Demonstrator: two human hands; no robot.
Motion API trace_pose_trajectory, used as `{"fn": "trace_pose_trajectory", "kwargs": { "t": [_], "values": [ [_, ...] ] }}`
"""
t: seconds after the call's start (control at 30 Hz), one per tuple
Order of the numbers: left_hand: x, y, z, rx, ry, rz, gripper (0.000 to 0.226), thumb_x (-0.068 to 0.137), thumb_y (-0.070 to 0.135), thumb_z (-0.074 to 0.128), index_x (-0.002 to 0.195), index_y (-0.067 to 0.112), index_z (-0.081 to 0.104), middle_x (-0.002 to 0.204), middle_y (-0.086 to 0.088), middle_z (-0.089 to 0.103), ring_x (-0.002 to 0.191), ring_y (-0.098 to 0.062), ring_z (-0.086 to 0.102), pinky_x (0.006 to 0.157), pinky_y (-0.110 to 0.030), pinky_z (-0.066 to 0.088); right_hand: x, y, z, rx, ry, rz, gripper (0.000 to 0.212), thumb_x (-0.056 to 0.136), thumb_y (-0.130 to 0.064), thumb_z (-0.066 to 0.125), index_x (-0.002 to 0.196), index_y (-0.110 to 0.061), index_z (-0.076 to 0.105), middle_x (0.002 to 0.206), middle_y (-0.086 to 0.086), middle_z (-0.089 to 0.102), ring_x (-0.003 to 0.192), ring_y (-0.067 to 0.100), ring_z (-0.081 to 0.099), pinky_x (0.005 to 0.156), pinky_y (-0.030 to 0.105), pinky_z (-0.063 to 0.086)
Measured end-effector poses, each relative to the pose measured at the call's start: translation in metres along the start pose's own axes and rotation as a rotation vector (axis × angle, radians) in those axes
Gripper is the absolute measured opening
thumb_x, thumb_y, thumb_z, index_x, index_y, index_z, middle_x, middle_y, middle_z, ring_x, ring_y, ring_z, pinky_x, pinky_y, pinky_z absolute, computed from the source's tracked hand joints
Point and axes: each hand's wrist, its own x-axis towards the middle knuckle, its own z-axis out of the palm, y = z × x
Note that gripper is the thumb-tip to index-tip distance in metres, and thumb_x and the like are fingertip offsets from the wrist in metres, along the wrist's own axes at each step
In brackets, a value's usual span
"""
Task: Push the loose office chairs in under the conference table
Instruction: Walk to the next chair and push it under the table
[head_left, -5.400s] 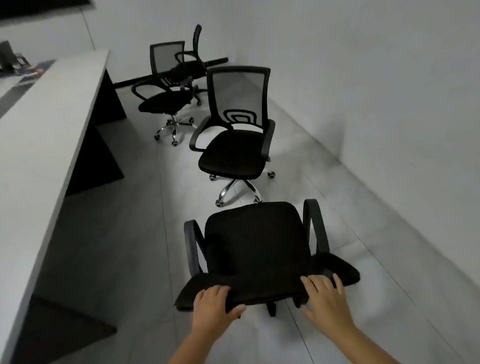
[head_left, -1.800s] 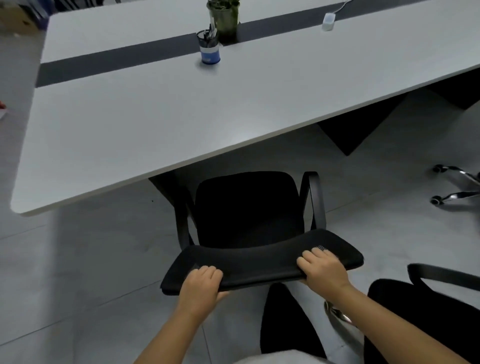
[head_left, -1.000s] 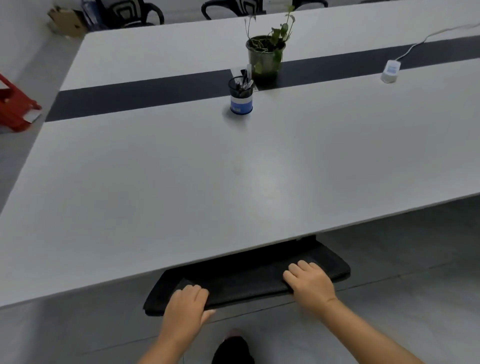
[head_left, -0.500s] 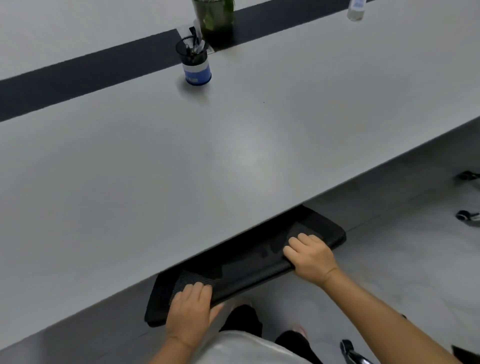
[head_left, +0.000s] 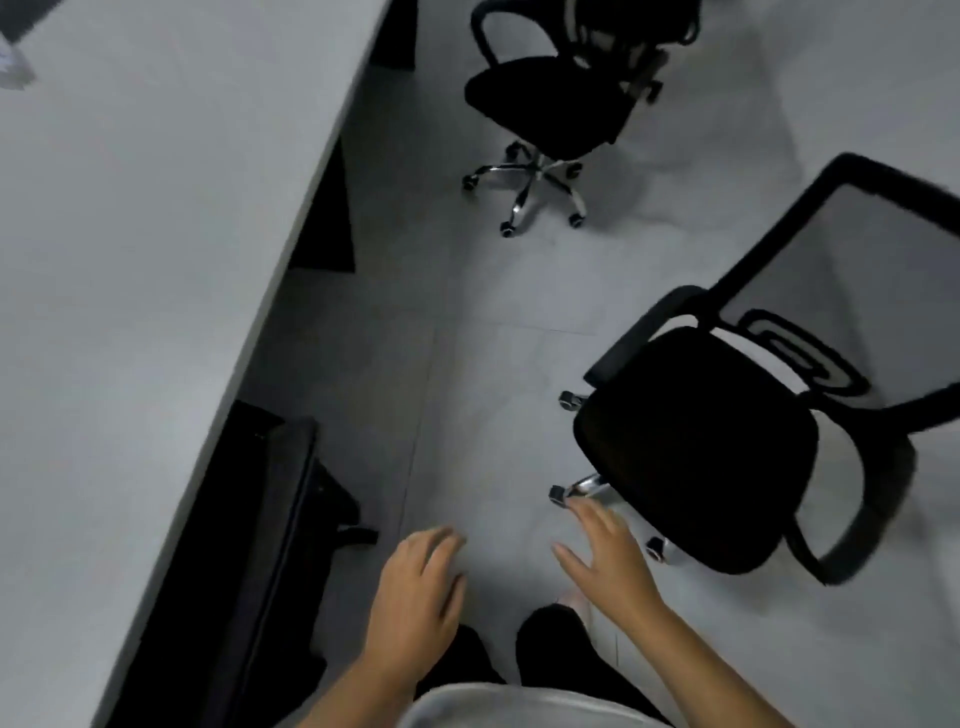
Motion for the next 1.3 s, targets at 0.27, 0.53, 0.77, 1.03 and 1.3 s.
{"fn": "trace_pose_trajectory", "kwargs": {
  "t": [0.27,0.53,0.77,1.03,1.3],
  "values": [
    [0.046,0.184,0.112,-0.442,-0.408,-0.084,0.015,0.079,0.043,0.049,0.087,0.052,0.058,0.098,0.040,0.055,0.101,0.010,0.044,0.082,-0.004,0.034,-0.181,0.149,-0.096,0.584,0.269,0.660,0.069,0.054,-0.072,0.063,0.112,-0.040,0.042,0.111,-0.016,0.049,0.108,-0.012,0.047,0.080,-0.002,0.030],
    [0.076,0.361,0.240,-0.557,-0.789,-0.015,0.032,0.086,0.006,0.054,0.111,0.026,0.046,0.116,0.001,0.052,0.100,0.004,0.048,0.074,-0.006,0.041,-0.300,0.280,-0.173,0.643,0.664,0.979,0.060,0.068,-0.053,0.065,0.115,-0.028,0.036,0.115,-0.007,0.050,0.102,-0.004,0.051,0.078,0.000,0.034],
    [0.142,0.494,0.327,-0.603,-0.903,0.074,0.033,0.088,0.004,0.050,0.113,0.025,0.045,0.107,0.008,0.054,0.099,-0.009,0.053,0.069,-0.009,0.043,-0.296,0.382,-0.233,0.731,0.876,0.974,0.074,0.057,-0.076,0.054,0.113,-0.029,0.044,0.110,-0.021,0.048,0.094,-0.018,0.051,0.078,0.003,0.042],
    [0.228,0.618,0.427,-0.572,-0.847,-0.013,0.033,0.085,-0.005,0.051,0.114,0.009,0.047,0.107,-0.011,0.054,0.085,-0.003,0.051,0.063,0.000,0.041,-0.286,0.530,-0.343,0.791,0.875,1.067,0.042,0.061,-0.050,0.072,0.093,-0.040,0.046,0.111,0.004,0.059,0.086,-0.021,0.052,0.068,0.000,0.043],
    [0.311,0.740,0.501,-0.645,-0.732,-0.003,0.029,0.086,-0.005,0.049,0.110,0.009,0.045,0.103,-0.008,0.052,0.085,-0.005,0.051,0.064,0.000,0.041,-0.259,0.671,-0.455,0.735,0.826,0.955,0.035,0.077,-0.013,0.066,0.088,-0.039,0.046,0.103,0.009,0.059,0.083,-0.010,0.057,0.067,-0.002,0.041]
  ]
}}
